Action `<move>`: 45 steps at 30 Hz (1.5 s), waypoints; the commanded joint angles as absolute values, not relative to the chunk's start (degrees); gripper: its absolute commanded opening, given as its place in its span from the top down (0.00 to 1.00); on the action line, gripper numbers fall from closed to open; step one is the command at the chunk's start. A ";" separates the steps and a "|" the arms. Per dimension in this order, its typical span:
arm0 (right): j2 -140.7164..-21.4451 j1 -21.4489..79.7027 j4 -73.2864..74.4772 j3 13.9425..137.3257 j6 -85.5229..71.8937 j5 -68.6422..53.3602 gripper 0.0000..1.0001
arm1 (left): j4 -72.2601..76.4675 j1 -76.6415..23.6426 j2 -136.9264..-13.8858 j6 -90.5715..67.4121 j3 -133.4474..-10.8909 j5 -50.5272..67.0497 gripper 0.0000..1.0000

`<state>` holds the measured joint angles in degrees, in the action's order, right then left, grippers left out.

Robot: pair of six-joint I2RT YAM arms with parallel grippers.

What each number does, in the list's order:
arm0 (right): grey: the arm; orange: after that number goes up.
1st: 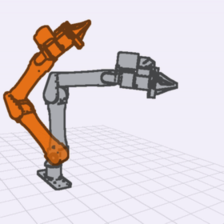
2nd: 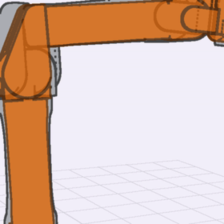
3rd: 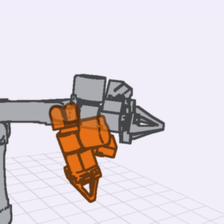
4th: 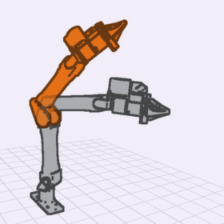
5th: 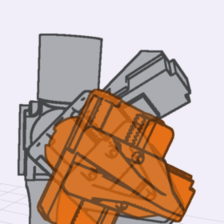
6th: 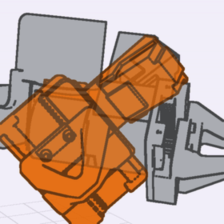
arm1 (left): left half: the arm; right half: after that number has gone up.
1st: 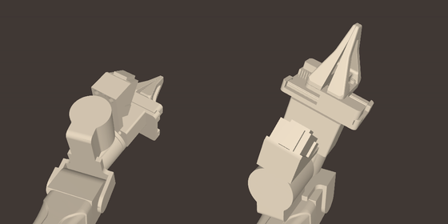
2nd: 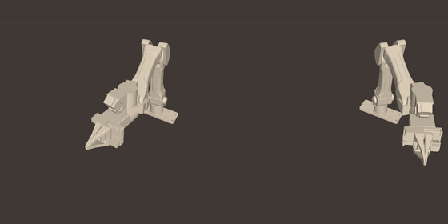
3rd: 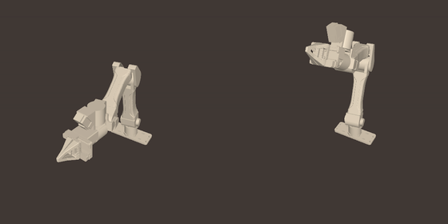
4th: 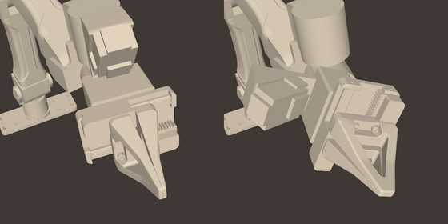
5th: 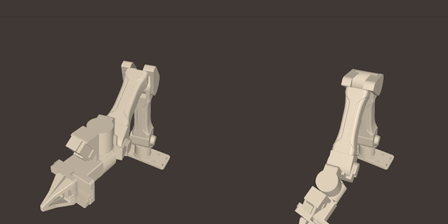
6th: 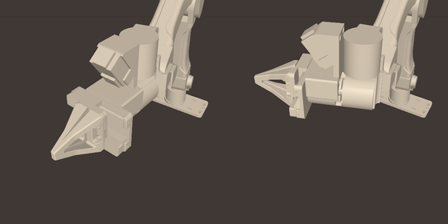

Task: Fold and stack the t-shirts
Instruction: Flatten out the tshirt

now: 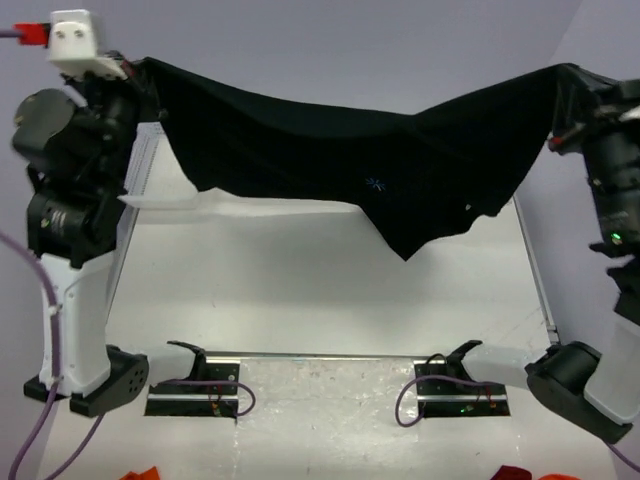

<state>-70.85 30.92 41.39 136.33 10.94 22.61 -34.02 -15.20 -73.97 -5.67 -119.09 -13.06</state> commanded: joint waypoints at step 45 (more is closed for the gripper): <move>-77.63 34.33 15.91 139.39 29.78 24.68 1.00 | -15.47 -17.05 -82.10 1.06 -124.90 -8.26 1.00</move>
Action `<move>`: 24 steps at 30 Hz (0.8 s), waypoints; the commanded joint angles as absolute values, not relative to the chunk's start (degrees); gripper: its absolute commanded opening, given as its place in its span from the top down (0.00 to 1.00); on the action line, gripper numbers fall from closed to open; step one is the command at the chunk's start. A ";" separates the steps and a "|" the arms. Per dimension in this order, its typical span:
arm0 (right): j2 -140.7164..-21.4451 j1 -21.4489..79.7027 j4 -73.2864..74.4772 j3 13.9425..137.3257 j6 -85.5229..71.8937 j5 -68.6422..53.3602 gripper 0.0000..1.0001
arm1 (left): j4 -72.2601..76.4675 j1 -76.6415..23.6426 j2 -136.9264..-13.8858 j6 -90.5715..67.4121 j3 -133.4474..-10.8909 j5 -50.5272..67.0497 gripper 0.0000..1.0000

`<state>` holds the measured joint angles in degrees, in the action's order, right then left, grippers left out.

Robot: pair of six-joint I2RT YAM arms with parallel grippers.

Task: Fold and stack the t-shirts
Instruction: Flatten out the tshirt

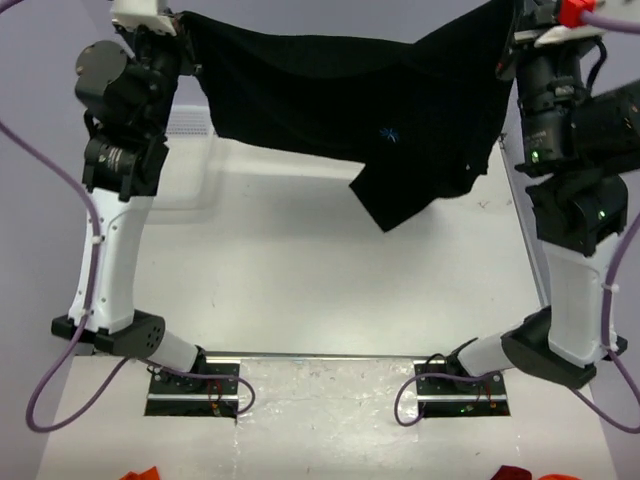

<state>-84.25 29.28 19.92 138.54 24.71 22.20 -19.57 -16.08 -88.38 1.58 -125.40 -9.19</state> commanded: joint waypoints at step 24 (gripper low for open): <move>-76.38 61.22 -0.66 132.02 48.25 34.73 1.00 | -16.00 -17.05 -76.10 -8.62 -120.78 5.20 1.00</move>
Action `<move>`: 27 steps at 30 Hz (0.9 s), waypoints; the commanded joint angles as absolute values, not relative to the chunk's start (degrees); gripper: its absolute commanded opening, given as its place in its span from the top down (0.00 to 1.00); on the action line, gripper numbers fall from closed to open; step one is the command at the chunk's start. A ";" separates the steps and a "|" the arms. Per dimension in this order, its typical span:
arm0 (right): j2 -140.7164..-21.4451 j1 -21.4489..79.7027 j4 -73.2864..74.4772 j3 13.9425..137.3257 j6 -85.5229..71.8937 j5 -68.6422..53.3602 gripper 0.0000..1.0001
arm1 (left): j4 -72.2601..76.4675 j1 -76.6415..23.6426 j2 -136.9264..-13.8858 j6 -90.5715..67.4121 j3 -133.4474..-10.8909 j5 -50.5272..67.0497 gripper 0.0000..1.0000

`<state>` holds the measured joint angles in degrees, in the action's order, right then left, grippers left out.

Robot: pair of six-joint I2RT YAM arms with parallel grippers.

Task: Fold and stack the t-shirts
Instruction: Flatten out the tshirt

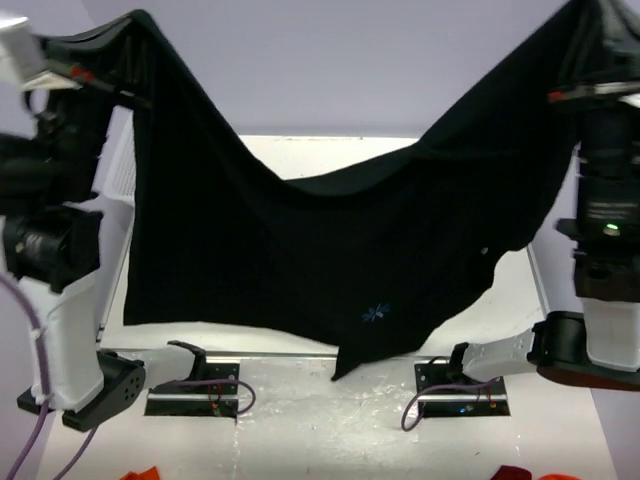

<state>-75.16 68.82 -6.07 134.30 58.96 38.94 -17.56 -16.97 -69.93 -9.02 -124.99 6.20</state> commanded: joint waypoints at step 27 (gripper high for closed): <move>-100.03 6.50 9.67 142.84 11.69 0.44 1.00 | 4.03 -3.95 -108.66 0.71 -127.12 6.32 1.00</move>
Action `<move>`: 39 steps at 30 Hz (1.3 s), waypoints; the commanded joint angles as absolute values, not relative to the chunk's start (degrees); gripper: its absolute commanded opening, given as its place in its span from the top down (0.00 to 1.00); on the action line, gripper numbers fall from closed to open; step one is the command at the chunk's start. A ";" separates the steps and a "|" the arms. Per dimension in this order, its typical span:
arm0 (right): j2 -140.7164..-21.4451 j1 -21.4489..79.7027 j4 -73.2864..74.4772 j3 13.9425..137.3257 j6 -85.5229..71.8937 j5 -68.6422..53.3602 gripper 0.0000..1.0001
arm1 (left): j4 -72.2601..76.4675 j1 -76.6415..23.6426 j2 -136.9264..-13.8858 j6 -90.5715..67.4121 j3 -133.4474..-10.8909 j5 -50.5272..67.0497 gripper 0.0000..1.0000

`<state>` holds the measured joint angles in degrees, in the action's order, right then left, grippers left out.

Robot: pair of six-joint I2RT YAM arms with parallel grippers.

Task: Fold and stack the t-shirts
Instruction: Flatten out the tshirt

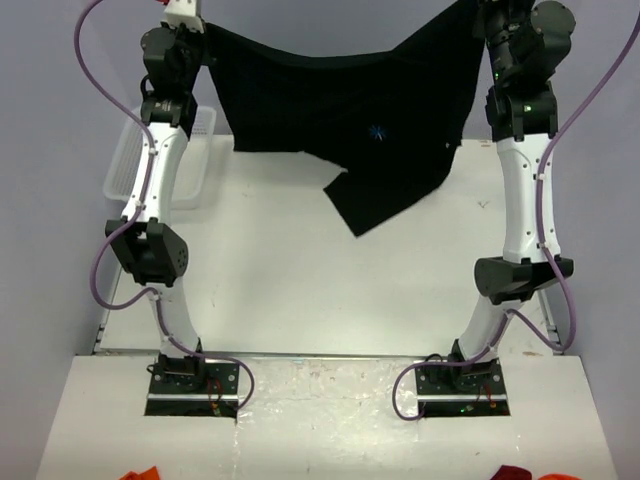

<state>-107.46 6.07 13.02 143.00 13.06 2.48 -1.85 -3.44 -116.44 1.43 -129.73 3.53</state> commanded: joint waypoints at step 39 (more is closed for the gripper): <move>-77.87 18.83 -7.01 85.38 13.19 11.52 1.00 | 18.00 -15.21 -87.70 -11.24 -73.25 0.96 1.00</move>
<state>-76.90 22.46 -1.19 94.59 20.88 13.08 9.08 -15.77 -87.11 -8.32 -80.51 3.88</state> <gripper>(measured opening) 0.007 0.006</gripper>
